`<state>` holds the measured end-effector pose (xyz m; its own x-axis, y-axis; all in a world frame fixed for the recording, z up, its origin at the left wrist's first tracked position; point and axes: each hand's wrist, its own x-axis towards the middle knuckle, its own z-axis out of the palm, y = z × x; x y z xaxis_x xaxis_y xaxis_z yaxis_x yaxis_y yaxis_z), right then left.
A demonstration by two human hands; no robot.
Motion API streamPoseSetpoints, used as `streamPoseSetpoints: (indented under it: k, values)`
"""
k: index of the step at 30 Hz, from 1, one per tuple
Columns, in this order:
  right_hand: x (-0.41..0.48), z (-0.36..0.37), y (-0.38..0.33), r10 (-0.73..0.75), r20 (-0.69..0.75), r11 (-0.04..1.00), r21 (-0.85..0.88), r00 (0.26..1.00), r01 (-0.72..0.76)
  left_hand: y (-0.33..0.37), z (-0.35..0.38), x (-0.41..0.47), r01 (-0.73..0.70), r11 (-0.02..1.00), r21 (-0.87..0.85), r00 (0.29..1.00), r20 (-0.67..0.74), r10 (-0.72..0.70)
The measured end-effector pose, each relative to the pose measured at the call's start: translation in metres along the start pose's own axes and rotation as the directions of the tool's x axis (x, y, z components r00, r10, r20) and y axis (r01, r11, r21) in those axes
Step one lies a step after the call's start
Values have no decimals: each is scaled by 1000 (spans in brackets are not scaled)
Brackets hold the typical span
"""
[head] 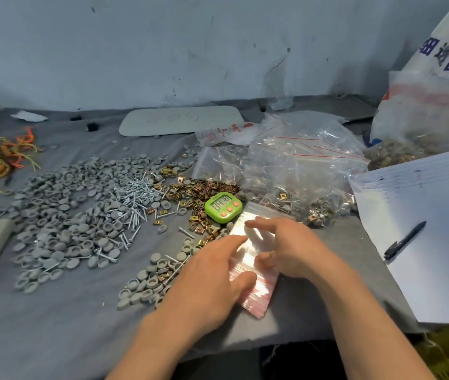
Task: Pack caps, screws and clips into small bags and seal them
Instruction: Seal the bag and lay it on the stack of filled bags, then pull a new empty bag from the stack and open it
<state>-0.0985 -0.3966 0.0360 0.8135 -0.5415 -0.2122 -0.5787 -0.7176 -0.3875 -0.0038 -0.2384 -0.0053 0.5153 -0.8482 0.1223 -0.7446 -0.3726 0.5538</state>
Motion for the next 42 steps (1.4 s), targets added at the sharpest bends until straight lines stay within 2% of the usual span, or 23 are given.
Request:
streamPoseSetpoints:
  k: [6,15,21,23,25,31,36,42]
  values:
    - [4,9,13,45,-81,981,194,996,-28,-4,2,-4,37,999,-38,999,-12,-38]
    - [8,25,28,9,-189,904,422,982,73,-2,1,-3,83,996,-33,997,0,-83]
    - [8,27,24,23,-291,928,362,956,88,-2,1,-3,80,996,-38,997,4,-80]
    - [2,27,19,-29,-313,967,231,949,106,-3,0,-3,60,997,-51,998,10,-60]
    - [-6,31,12,-114,-277,987,79,954,141,-5,-1,-4,17,998,-66,999,31,-15]
    - [-23,15,-3,-111,-17,982,152,994,112,-10,-8,0,-7,987,-158,997,80,20]
    - [-25,9,-13,-66,-72,991,111,995,74,-12,-13,3,38,972,-233,996,89,-17]
    - [-23,15,-17,-40,-154,995,84,987,54,-14,-11,0,63,965,-255,998,1,-65]
